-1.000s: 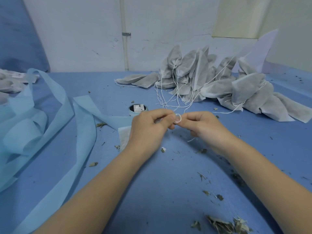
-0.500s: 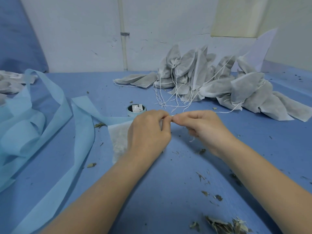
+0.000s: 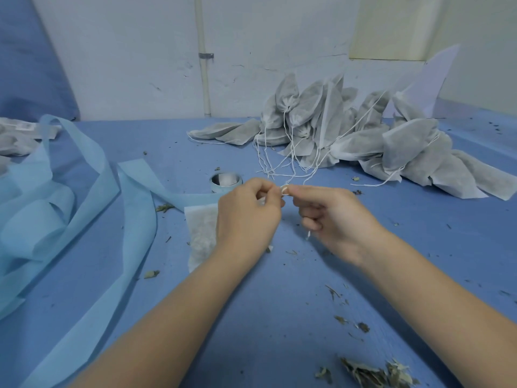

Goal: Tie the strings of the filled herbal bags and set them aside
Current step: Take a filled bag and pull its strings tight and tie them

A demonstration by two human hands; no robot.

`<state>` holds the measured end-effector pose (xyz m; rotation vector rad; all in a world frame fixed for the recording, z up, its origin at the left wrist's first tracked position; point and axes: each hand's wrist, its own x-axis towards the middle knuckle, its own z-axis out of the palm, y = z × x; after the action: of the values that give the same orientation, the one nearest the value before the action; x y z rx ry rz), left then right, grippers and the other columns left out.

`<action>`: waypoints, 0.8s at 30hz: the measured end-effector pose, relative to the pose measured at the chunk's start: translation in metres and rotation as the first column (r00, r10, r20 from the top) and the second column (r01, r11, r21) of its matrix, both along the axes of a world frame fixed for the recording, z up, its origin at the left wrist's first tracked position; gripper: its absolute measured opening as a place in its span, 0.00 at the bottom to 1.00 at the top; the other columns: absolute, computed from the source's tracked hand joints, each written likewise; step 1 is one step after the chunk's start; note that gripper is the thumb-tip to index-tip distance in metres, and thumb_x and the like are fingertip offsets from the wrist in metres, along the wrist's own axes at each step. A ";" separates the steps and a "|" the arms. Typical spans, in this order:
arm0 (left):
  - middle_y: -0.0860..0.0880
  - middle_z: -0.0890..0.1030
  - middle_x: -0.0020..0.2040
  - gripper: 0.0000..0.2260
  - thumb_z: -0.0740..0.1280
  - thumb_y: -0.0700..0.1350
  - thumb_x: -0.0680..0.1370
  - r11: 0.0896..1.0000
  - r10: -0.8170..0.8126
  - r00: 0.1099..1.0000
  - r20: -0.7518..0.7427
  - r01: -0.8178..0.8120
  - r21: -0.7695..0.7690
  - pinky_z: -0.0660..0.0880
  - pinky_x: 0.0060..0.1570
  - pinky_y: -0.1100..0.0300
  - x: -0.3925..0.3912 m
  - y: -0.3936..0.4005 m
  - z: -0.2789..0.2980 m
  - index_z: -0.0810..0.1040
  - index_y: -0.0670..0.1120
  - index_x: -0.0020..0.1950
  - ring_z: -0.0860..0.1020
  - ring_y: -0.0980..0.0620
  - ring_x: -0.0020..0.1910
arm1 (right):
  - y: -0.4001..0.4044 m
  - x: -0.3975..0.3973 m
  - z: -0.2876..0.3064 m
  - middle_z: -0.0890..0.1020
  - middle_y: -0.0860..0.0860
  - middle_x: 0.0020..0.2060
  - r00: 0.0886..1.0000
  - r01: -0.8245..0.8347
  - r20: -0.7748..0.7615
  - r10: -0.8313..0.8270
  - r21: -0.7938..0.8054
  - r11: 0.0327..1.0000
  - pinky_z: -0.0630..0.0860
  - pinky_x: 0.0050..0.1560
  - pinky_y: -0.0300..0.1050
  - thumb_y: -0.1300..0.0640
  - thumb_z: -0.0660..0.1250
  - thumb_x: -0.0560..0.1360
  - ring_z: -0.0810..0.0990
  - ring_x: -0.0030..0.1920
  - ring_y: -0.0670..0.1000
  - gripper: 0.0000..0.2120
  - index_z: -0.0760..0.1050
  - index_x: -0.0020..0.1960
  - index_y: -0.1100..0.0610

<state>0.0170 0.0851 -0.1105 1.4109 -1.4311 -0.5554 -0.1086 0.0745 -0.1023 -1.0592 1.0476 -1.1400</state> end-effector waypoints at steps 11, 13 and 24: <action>0.51 0.82 0.42 0.04 0.68 0.39 0.73 0.905 0.104 0.984 0.147 -0.032 -0.425 0.70 0.48 0.63 -0.002 0.007 -0.004 0.82 0.45 0.46 0.79 0.50 0.44 | 0.000 -0.001 0.005 0.65 0.47 0.25 0.934 -0.162 0.346 0.091 0.184 0.970 0.52 0.25 0.33 0.61 0.67 0.64 0.56 0.24 0.43 0.04 0.79 0.37 0.61; 0.50 0.83 0.42 0.06 0.67 0.41 0.72 0.901 0.135 0.973 0.185 -0.042 -0.432 0.69 0.48 0.63 -0.003 0.009 -0.003 0.83 0.43 0.46 0.80 0.48 0.45 | 0.000 -0.001 0.006 0.66 0.47 0.25 0.947 -0.140 0.312 0.082 0.168 0.976 0.51 0.25 0.33 0.60 0.67 0.63 0.57 0.24 0.43 0.04 0.78 0.37 0.61; 0.45 0.83 0.40 0.03 0.69 0.37 0.71 0.881 0.226 0.879 0.421 0.000 -0.473 0.67 0.46 0.60 0.001 0.005 -0.001 0.81 0.38 0.39 0.78 0.43 0.44 | 0.001 -0.004 0.001 0.69 0.43 0.23 0.969 0.048 -0.230 -0.087 -0.170 0.984 0.63 0.25 0.32 0.60 0.72 0.71 0.65 0.25 0.43 0.04 0.84 0.40 0.60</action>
<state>0.0179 0.0897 -0.1120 1.2681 -1.6969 0.2284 -0.1125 0.0750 -0.1010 -1.3235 1.1999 -1.1906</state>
